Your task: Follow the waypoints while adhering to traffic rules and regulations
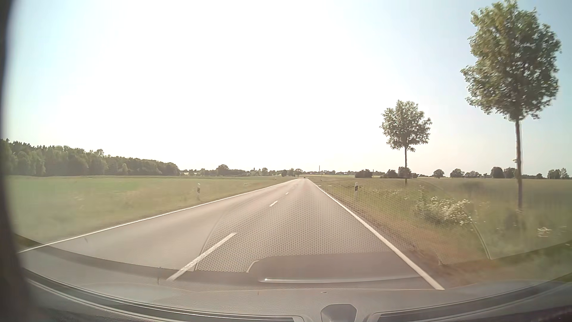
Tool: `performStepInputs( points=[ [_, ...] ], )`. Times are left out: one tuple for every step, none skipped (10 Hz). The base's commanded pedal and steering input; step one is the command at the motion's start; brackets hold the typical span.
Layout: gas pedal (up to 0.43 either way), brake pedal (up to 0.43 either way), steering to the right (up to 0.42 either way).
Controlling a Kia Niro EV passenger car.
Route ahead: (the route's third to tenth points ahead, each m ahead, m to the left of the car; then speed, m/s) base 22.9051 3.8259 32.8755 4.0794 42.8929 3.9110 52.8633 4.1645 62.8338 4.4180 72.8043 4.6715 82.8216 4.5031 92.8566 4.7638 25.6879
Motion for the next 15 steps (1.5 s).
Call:
performStepInputs(
  points=[
    [0.28, 0.006, 0.0],
    [0.28, 0.006, 0.0],
    [0.28, 0.006, 0.0],
    [0.28, 0.006, 0.0],
    [0.28, 0.006, 0.0],
    [0.28, 0.006, 0.0],
    [0.28, 0.006, 0.0],
    [0.28, 0.006, 0.0],
    [0.28, 0.006, 0.0],
    [0.28, 0.006, 0.001],
    [0.28, 0.006, 0.001],
    [0.28, 0.006, 0.001],
    [0.28, 0.006, 0.001],
    [0.28, 0.006, 0.001],
    [0.28, 0.006, 0.001]
  ],
)
